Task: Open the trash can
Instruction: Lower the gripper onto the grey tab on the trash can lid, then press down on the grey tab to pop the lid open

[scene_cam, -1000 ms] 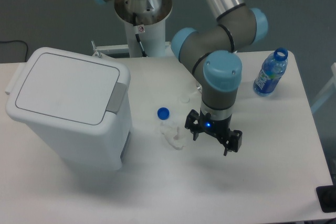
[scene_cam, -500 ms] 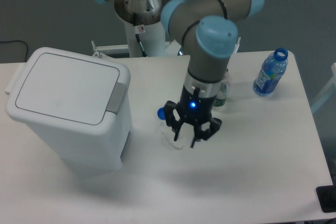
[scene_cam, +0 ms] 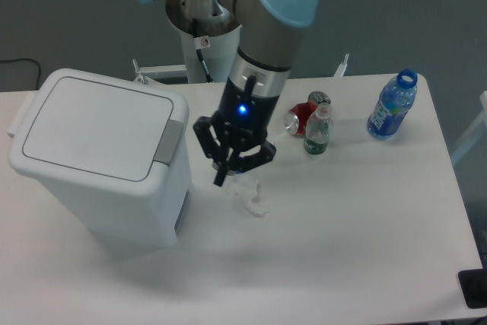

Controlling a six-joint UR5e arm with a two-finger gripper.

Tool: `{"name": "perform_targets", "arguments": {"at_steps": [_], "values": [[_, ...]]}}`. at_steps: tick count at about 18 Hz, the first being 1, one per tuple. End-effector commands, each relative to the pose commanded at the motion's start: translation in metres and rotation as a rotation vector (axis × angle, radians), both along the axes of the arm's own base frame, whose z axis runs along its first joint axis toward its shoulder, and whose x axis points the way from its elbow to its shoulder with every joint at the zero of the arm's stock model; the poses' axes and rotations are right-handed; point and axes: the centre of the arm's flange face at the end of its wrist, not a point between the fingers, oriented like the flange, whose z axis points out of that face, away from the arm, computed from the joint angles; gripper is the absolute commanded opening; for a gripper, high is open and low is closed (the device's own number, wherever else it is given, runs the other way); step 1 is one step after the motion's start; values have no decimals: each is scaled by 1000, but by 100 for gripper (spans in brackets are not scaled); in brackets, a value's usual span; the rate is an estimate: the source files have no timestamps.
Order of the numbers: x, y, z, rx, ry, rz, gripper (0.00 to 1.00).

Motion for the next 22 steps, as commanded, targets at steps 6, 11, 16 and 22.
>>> {"name": "perform_targets", "arguments": {"at_steps": [6,11,16,22], "values": [[10,-5,7,5,-36,-9,0],[20,-13,10,-8,-57,-8,0],[31,-21,4,-27,-76,-15,0],[34,-21,2,-31,-80,-17,0]]}}
